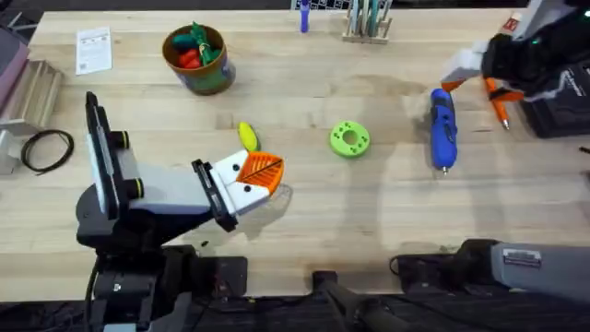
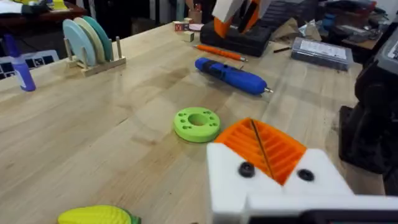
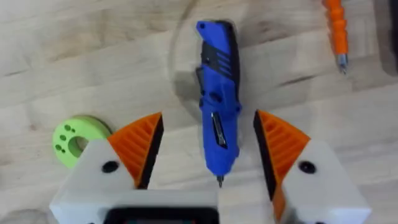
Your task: Pick up the gripper from the table and insert it into the empty holder that is missing its gripper. Then pick up a screw, insert it into the mounting hole, and use the screwdriver to tighten it. Finally, clean up the table by picking up the vegetable and placing it into the bucket.
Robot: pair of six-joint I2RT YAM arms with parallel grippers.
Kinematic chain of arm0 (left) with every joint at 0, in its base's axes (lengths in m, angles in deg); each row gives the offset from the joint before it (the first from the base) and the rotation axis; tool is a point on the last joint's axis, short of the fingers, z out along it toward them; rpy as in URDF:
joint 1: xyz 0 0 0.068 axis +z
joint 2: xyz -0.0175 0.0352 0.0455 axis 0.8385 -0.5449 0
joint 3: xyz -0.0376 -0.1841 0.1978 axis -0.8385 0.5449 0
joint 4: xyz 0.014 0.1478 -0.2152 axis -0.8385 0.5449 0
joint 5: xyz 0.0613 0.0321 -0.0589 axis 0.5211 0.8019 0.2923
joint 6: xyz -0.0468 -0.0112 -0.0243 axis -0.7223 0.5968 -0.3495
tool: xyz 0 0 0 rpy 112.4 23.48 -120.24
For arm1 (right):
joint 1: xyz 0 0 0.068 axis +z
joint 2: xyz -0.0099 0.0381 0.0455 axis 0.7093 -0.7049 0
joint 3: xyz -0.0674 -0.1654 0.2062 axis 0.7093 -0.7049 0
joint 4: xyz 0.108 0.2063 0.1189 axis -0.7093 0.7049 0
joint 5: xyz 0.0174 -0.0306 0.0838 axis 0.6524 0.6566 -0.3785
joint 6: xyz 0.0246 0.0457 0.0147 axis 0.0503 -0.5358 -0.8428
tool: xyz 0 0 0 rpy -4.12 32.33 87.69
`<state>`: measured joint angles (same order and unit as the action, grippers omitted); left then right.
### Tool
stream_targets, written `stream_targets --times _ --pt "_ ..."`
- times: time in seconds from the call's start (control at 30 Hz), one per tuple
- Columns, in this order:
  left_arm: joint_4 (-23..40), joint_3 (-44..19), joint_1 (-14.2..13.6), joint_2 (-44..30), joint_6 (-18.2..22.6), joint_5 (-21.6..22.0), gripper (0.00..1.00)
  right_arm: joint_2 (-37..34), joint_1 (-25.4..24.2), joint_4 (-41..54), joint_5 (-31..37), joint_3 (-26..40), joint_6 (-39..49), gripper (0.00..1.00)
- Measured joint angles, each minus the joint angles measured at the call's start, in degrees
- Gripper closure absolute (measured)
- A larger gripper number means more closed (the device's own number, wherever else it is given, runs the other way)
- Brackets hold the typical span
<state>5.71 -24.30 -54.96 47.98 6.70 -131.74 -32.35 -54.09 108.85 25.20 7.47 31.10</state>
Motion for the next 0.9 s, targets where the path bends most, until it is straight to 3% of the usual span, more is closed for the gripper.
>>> stream_targets --times 0.37,0.53,0.9 --pt "0.0 0.0 0.0 0.0 -0.01 -0.02 0.995 -5.69 0.0 -9.95 -2.58 -5.22 3.19 0.109" --pt "0.0 0.0 0.0 0.0 -0.01 -0.02 0.995 -9.76 0.0 -14.47 -0.79 -5.36 5.51 0.015" --pt "0.0 0.0 0.0 0.0 -0.01 0.0 0.995 -15.52 0.0 -14.78 1.4 -5.79 8.44 0.012"
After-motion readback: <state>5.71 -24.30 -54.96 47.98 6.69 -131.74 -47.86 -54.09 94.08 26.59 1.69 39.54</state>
